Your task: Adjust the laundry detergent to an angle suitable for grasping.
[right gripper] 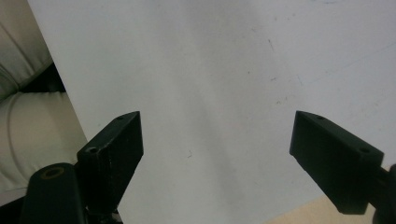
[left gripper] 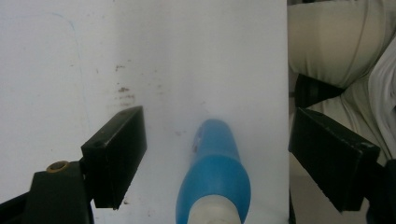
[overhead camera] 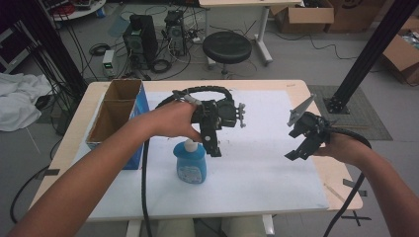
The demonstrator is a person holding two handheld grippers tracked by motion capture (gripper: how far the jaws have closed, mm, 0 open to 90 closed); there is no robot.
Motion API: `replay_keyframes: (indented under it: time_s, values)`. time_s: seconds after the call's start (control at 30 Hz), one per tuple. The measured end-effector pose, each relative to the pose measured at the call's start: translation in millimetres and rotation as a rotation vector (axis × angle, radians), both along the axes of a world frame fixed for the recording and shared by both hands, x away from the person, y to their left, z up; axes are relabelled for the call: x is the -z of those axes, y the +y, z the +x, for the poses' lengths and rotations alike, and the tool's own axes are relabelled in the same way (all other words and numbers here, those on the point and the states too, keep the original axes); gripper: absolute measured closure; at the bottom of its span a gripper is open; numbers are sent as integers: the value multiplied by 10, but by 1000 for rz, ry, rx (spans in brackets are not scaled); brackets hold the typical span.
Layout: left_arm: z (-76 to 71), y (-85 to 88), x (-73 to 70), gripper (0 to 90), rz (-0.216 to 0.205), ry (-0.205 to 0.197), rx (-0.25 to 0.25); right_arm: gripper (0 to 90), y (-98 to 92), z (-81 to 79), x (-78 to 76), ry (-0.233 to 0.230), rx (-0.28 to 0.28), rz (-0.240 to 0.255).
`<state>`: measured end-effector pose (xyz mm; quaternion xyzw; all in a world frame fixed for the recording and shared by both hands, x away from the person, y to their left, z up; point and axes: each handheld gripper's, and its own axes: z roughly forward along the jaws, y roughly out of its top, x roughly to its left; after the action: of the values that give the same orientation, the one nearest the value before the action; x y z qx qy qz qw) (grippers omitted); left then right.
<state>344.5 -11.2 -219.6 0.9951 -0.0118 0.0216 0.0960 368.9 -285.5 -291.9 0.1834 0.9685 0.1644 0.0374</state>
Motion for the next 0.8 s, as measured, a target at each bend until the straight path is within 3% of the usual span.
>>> replay_keyframes:
  time_s: [0.8]
  values:
    - [30,-5,3,199,-3,6,0,169,5,1,35,6,-3,8]
